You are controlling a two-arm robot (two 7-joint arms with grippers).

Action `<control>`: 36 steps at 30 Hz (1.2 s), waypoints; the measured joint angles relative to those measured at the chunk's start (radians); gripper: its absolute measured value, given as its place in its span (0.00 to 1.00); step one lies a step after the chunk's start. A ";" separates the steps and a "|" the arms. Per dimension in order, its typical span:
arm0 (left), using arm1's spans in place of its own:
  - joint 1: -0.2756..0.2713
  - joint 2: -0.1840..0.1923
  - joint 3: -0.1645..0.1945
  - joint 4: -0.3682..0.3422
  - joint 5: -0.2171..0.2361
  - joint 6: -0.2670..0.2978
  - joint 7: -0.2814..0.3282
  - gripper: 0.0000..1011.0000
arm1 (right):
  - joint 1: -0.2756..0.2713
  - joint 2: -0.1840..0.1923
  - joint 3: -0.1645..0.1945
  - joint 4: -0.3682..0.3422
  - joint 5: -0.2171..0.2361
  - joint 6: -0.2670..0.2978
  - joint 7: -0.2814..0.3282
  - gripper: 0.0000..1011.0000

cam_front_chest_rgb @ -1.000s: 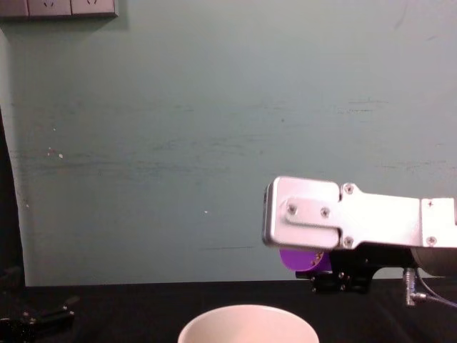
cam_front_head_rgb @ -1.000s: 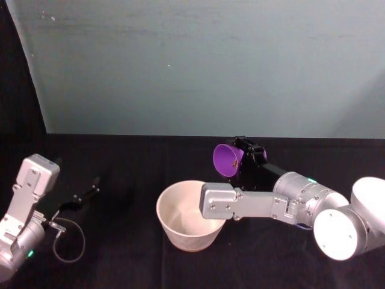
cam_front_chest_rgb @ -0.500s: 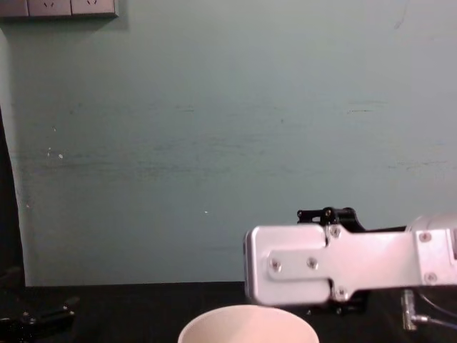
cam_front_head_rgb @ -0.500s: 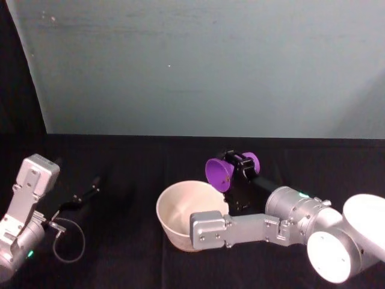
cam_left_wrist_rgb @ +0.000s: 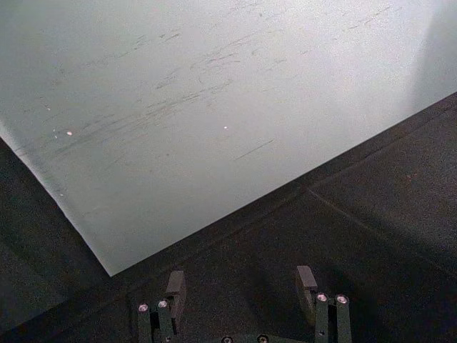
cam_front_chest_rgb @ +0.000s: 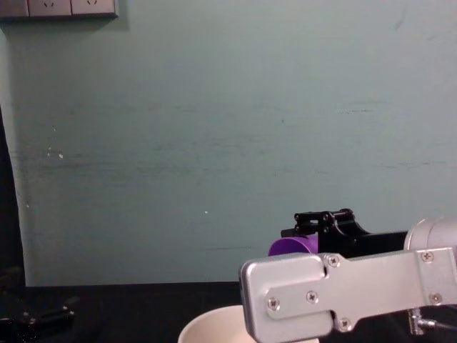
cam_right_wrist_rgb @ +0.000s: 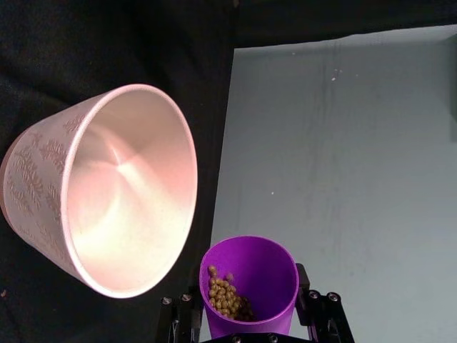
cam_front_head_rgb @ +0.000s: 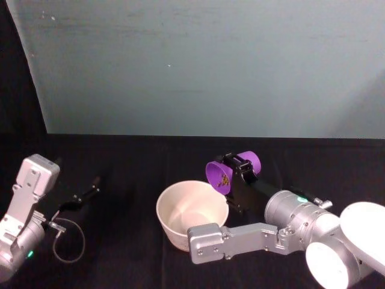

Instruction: Pick up the cup and pour the mung beans from the cup into the bowl.

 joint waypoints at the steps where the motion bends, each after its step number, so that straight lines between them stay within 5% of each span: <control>1: 0.000 0.000 0.000 0.000 0.000 0.000 0.000 1.00 | 0.000 0.001 -0.001 -0.002 -0.007 0.001 0.001 0.72; 36: 0.000 0.000 0.000 0.000 0.000 0.000 0.000 1.00 | 0.006 -0.027 -0.023 0.009 -0.206 -0.029 0.073 0.72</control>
